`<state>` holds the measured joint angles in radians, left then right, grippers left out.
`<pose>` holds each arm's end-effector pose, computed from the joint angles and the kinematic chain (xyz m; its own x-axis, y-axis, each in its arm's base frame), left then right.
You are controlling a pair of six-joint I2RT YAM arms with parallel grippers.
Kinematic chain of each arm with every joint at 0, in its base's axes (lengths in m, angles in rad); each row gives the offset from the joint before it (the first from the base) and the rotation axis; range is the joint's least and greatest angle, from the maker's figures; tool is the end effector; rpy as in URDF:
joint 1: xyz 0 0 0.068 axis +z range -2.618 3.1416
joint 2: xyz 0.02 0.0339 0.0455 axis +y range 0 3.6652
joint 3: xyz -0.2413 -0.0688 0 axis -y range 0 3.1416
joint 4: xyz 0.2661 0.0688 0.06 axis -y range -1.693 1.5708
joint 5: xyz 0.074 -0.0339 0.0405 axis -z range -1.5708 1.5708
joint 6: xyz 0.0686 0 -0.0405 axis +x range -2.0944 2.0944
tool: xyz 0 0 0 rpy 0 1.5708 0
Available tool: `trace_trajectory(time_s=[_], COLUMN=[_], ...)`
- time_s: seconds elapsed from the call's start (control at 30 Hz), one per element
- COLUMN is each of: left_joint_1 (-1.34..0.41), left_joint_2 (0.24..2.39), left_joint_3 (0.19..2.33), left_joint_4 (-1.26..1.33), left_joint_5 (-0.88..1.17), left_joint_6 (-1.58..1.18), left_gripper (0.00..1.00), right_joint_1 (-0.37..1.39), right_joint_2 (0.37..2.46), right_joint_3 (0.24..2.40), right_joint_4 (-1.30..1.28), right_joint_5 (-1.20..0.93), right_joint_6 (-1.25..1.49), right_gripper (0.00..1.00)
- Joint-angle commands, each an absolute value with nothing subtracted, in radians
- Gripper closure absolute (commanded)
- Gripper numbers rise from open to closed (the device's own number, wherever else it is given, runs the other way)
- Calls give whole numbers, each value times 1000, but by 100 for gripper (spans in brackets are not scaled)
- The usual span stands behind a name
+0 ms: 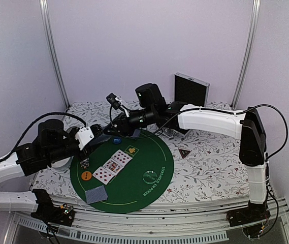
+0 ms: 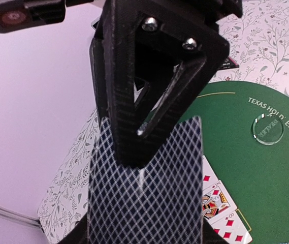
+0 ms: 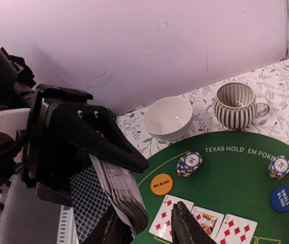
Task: Distribute texas hold em gaming equipment
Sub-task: Pick up the poker card from the face-down deck piles.
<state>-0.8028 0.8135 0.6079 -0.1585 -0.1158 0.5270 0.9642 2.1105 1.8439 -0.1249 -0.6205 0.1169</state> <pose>0.1862 -0.1814 0.2426 0.1078 0.6075 -0.7870 0.6771 0.5347 0.5055 0.2731 0.4635 0.2587 -0.3297 -0.3088 -0.8922 -0.9428 0.0587 0.3282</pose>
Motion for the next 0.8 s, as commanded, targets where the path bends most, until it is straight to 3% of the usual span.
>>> trace_trajectory(time_s=[0.0, 0.13, 0.27, 0.77], left_joint_1=[-808, -807, -808, -808], left_joint_2=[812, 811, 811, 815], left_joint_3=[615, 615, 615, 615], left_joint_4=[-117, -116, -117, -117], left_joint_5=[-108, -109, -109, -107], left_joint_6=[527, 526, 526, 525], left_gripper=[56, 55, 56, 55], right_joint_1=[954, 953, 954, 950], right_joint_2=[2066, 2050, 2045, 1999], right_joint_3=[1853, 1853, 1864, 1887], right_joint_4=[-196, -216, -237, -290], right_joint_5=[-590, -579, -588, -546], right_joint_6=[91, 79, 73, 35], right_gripper=[70, 80, 96, 98])
